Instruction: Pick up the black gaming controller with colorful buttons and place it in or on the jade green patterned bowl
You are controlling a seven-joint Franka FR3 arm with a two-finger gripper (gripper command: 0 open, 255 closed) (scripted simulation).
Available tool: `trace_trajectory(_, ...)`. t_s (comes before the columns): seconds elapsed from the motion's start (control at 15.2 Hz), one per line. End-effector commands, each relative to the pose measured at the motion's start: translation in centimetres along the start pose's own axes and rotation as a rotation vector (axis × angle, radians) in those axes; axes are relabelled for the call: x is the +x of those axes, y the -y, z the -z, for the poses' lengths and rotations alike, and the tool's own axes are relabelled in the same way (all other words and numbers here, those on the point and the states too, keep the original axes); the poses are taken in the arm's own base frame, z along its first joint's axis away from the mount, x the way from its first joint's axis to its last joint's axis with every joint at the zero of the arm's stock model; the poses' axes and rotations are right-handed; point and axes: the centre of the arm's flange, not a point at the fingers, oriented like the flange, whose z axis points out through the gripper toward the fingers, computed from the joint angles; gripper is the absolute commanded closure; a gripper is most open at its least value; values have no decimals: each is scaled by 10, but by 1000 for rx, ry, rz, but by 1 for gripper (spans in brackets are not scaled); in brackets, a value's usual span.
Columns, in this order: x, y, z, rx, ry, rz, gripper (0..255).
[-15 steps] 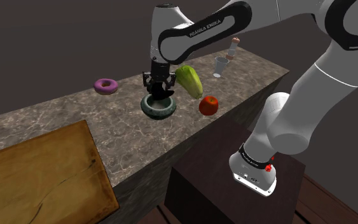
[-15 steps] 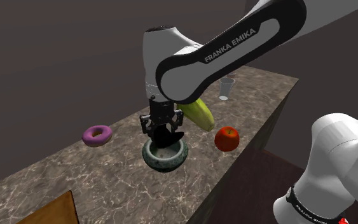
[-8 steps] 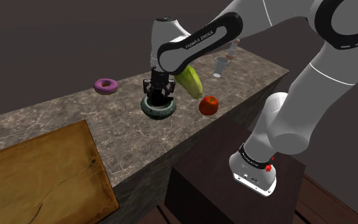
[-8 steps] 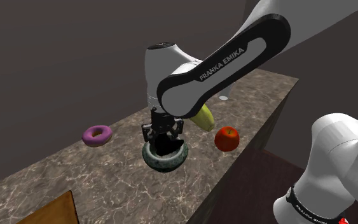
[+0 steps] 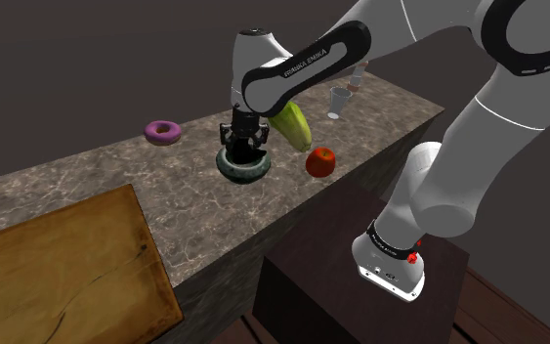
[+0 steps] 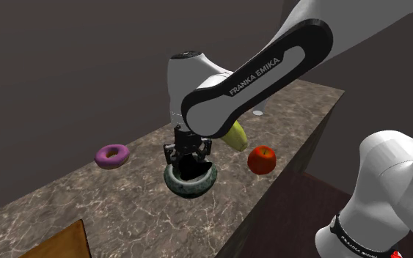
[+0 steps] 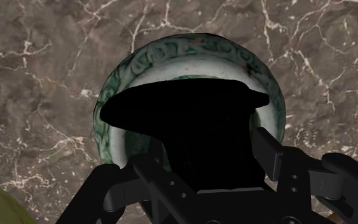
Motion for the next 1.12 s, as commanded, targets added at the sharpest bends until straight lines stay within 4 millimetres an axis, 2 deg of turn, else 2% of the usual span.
trace_trajectory(0.0,0,0,0,0,0,0,0)
trace_trajectory(0.33,0,0,0,0,0,0,0)
trace_trajectory(0.59,0,0,50,0,0,0,0)
trace_trajectory(1.06,0,0,50,0,0,0,0)
